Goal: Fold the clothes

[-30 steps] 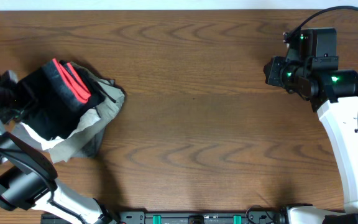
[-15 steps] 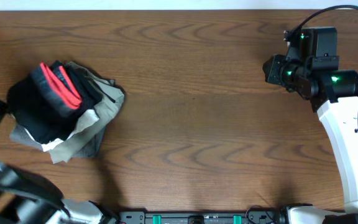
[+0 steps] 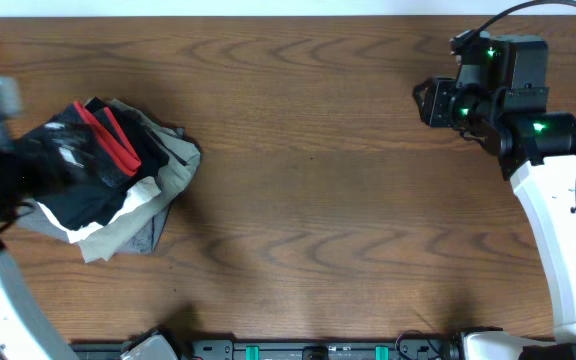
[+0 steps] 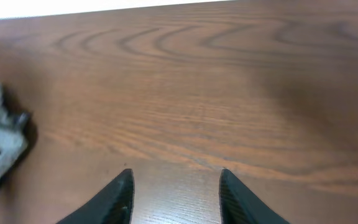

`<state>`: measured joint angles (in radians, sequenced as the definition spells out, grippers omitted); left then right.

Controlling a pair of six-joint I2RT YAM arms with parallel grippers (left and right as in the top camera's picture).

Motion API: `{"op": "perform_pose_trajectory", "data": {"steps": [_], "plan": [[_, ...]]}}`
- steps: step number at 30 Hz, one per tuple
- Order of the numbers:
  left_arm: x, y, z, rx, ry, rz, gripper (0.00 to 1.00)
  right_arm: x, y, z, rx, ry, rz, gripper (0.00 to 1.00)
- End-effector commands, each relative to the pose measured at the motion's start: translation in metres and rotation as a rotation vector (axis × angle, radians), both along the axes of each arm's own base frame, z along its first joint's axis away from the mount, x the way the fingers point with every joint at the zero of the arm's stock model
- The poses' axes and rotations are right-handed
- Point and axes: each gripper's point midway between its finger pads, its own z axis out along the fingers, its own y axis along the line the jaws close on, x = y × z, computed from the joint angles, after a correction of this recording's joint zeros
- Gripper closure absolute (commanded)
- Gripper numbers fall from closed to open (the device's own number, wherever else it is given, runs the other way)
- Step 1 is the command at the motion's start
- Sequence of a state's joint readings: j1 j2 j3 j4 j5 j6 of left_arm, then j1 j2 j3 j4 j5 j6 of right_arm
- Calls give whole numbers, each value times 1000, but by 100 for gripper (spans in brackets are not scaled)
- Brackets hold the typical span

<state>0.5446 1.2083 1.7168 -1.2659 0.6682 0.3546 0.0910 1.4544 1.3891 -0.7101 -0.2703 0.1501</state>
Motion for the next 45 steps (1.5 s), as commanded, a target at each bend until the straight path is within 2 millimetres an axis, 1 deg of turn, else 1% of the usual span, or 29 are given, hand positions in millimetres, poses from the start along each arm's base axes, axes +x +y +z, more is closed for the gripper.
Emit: {"op": "perform_pose_trajectory", "data": {"steps": [1, 2, 3, 5, 6, 7, 8, 9, 12, 15, 17, 20, 27, 30, 32, 35, 37, 39, 42, 45], "plan": [[-15, -40, 15, 209, -93, -234, 0, -21, 25, 38, 5, -139, 215, 49], [-19, -44, 16, 247, -90, -235, 0, -28, 26, 51, 8, -174, 222, 47], [-22, -45, 17, 274, -90, -228, 2, -33, 25, 59, 8, -195, 222, 46], [-27, -47, 19, 302, -86, -197, 2, -46, 23, 81, 3, -256, 215, 39], [-29, -47, 19, 300, -83, -181, 2, -54, 22, 93, 2, -290, 215, 21], [-31, -49, 20, 294, -85, -177, 2, -61, 21, 102, 2, -318, 215, 1], [-33, -51, 19, 286, -79, -180, 2, -72, 20, 115, 2, -356, 214, 1], [-35, -52, 17, 279, -68, -181, 2, -80, 19, 123, 1, -378, 214, 1], [-37, -52, 13, 270, -44, -184, 2, -100, 18, 136, 1, -414, 214, 1], [-34, -51, 10, 267, -32, -185, 2, -115, 16, 146, 1, -445, 214, 1], [-35, -52, 8, 263, -21, -186, 2, -123, 15, 148, 1, -445, 214, 1], [-33, -51, 7, 261, -15, -187, 2, -133, 14, 144, 2, -424, 214, 1], [-33, -51, 7, 261, -15, -187, 2, -137, 14, 138, 1, -396, 214, 1], [-33, -51, 7, 261, -15, -187, 2, -141, 12, 130, -4, -355, 211, 1], [-33, -51, 7, 261, -15, -187, 2, -139, 3, 123, -50, -338, 174, 1], [-33, -51, 7, 260, -15, -187, 2, -130, -19, 122, -154, -352, 78, 1], [-33, -51, 7, 260, -14, -187, 2, -125, -31, 127, -199, -376, 14, 1], [-33, -51, 6, 260, -13, -187, 2, -122, -43, 139, -236, -424, -51, 1], [-33, -51, 6, 260, -13, -187, 2, -129, -61, 157, -281, -497, -143, 1], [-33, -51, 6, 260, -12, -187, 2, -147, -66, 169, -307, -579, -157, 1]]}}
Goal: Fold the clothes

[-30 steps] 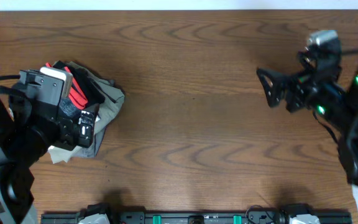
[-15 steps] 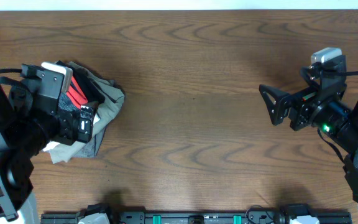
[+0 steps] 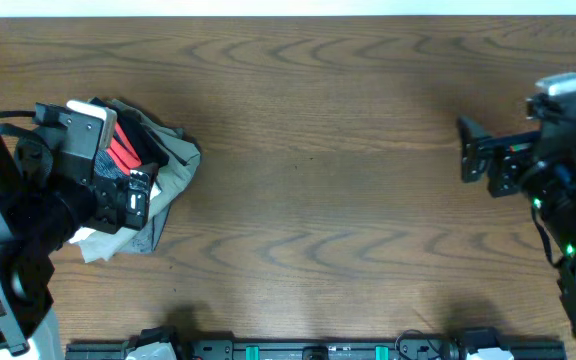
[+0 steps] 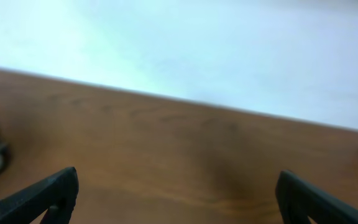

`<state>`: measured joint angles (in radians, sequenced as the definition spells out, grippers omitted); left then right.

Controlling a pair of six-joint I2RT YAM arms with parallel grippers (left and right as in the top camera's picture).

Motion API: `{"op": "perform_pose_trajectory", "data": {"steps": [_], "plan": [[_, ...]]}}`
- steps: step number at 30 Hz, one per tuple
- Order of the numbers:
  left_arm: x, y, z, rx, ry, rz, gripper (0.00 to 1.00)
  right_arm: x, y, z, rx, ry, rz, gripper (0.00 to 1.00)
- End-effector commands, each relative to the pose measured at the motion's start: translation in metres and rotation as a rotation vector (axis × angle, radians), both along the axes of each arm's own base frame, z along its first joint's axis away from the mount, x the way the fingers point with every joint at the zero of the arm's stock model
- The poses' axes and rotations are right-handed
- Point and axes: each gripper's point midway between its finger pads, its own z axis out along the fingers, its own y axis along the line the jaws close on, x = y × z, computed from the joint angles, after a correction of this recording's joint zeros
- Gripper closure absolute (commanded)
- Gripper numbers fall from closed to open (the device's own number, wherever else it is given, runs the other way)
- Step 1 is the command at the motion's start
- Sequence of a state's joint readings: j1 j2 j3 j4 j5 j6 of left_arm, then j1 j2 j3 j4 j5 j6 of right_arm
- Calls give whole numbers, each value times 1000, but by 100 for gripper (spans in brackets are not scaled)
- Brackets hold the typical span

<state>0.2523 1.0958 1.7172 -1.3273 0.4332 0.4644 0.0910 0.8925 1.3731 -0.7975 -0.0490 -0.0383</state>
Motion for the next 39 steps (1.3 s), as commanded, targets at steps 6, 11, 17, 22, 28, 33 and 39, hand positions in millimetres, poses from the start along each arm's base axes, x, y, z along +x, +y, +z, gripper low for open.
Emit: {"op": "perform_pose_trajectory", "data": {"steps": [6, 11, 17, 22, 28, 33, 39], "plan": [[-1, 1, 4, -1, -10, 12, 2, -52, -26, -10, -55, -179, -102, 1], [0, 1, 4, -1, -9, 12, 2, -52, -30, -39, -36, -327, -129, 1], [0, 1, 4, -1, -9, 12, 2, -59, -17, -111, -12, -319, -51, 1], [0, 1, 4, -1, -8, 12, 2, -62, -16, -159, 28, -307, -53, 1], [0, 1, 4, -1, -8, 12, 2, -43, -15, -210, 121, -245, -71, 1], [0, 1, 4, -1, -8, 12, 2, -36, -15, -232, 132, -231, -75, 1], [0, 1, 4, -1, -9, 12, 2, -30, -13, -250, 167, -234, -73, 1]]}}
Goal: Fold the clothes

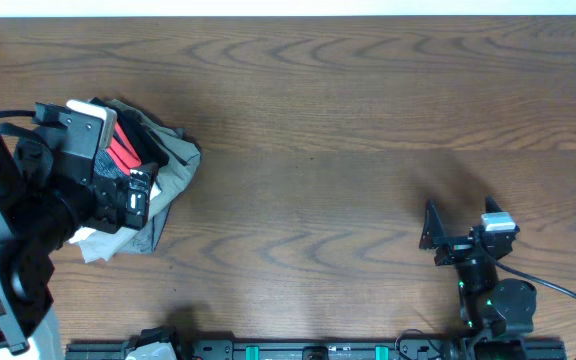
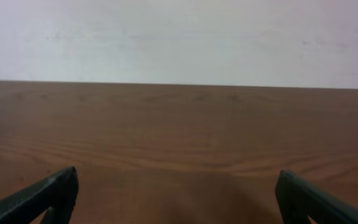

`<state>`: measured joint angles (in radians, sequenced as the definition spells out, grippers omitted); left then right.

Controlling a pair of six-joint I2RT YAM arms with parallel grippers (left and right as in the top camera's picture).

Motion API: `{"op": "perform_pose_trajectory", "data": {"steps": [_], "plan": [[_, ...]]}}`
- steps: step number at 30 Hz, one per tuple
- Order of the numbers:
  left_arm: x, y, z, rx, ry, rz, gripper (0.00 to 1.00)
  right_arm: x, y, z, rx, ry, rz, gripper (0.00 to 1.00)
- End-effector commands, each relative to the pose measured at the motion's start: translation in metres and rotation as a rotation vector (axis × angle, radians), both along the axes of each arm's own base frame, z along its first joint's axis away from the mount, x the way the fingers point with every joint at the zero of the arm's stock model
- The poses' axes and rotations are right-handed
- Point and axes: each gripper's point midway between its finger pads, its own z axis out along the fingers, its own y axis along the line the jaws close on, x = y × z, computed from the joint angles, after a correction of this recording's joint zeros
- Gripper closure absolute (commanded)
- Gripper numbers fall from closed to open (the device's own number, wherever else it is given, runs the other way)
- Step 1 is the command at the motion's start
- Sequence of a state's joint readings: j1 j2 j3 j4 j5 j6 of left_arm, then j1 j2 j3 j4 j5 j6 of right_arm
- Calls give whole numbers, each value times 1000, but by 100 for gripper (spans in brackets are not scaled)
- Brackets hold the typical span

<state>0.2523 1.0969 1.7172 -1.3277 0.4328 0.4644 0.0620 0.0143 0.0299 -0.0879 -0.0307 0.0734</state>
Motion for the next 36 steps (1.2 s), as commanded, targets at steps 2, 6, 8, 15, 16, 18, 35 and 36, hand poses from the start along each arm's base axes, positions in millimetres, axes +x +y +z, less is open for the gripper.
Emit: {"op": "perform_pose_trajectory", "data": {"steps": [2, 6, 8, 15, 16, 18, 35, 36], "plan": [[0, 1, 4, -1, -10, 12, 2, 1, 0, -4, 44, -3, -1, 1], [0, 1, 4, -1, -10, 12, 2, 1, 0, -5, 53, 2, 0, 1], [0, 1, 4, -1, -10, 12, 2, 1, 0, -5, 54, 2, -1, 1], [0, 0, 4, -1, -10, 11, 2, 1, 0, -5, 54, 2, -1, 1], [0, 1, 4, -1, -10, 12, 2, 1, 0, -5, 54, 2, -1, 1], [0, 0, 4, -1, -10, 11, 2, 1, 0, -6, 54, 3, -2, 1], [-5, -4, 6, 0, -15, -1, 2, 1, 0, -6, 54, 3, -2, 1], [-5, -5, 8, 3, -29, -7, 2, 1, 0, -6, 54, 3, -2, 1]]}}
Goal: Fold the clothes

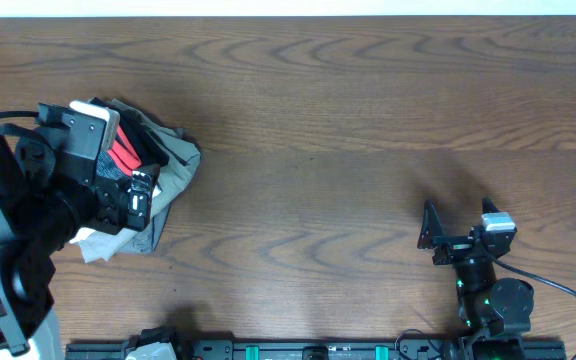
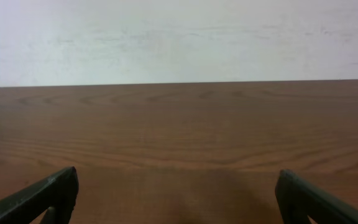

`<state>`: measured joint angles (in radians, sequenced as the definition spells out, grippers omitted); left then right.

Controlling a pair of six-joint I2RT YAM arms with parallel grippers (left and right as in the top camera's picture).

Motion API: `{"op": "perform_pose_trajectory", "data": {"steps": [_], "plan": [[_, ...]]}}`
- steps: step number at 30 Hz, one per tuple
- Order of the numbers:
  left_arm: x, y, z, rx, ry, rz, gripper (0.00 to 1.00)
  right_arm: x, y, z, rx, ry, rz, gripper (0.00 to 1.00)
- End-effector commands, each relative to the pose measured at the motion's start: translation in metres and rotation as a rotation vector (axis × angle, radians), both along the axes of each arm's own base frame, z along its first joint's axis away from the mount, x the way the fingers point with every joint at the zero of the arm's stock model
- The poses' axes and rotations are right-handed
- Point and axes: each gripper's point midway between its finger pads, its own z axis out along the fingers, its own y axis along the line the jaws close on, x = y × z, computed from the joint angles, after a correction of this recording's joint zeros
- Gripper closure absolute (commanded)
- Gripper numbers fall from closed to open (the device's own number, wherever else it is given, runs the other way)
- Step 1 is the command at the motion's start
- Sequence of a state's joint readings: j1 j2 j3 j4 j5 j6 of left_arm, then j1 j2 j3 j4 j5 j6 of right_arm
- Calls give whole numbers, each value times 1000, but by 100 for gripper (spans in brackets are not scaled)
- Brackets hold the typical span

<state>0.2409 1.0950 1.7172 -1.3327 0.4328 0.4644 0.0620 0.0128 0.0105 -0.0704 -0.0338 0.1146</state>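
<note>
A crumpled pile of clothes [image 1: 156,158], grey, black, white and red, lies at the left of the wooden table [image 1: 308,120]. My left arm [image 1: 28,215] sits over the pile's left half and hides it. The left gripper [image 1: 133,197] lies against the pile, and its jaws cannot be made out. My right gripper [image 1: 457,226] is near the table's front edge at the right, far from the clothes. In the right wrist view the right gripper [image 2: 178,194] is wide open over bare wood, with nothing between its fingertips [image 2: 61,190].
A pale wall [image 2: 179,37] rises behind the table's far edge in the right wrist view. The right arm's base and cable [image 1: 558,290] sit at the front right corner. Black mounts [image 1: 298,350] line the front edge.
The right wrist view has tilted very slightly. Both arms and the pile of clothes stand where they were.
First my right gripper was slightly open, low over the table at the far right, and the left arm was blurred at the pile. Then the right gripper was wide open at the right edge, the left arm over the pile. Later the right arm sat at the front edge, as now.
</note>
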Motion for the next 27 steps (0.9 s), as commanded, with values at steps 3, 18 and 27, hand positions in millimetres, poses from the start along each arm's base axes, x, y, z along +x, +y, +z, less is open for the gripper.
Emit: {"op": "perform_pose_trajectory", "data": {"steps": [3, 18, 27], "plan": [[3, -10, 24, 28, -145, -36, 2, 0, -1, -1, 12, -2, -2, 1], [20, -50, -15, 100, -582, -174, 2, 0, -1, -1, 12, -2, -2, 1], [-4, -52, -78, 99, -712, -181, 2, 0, -1, -1, 12, -2, -2, 1]]}}
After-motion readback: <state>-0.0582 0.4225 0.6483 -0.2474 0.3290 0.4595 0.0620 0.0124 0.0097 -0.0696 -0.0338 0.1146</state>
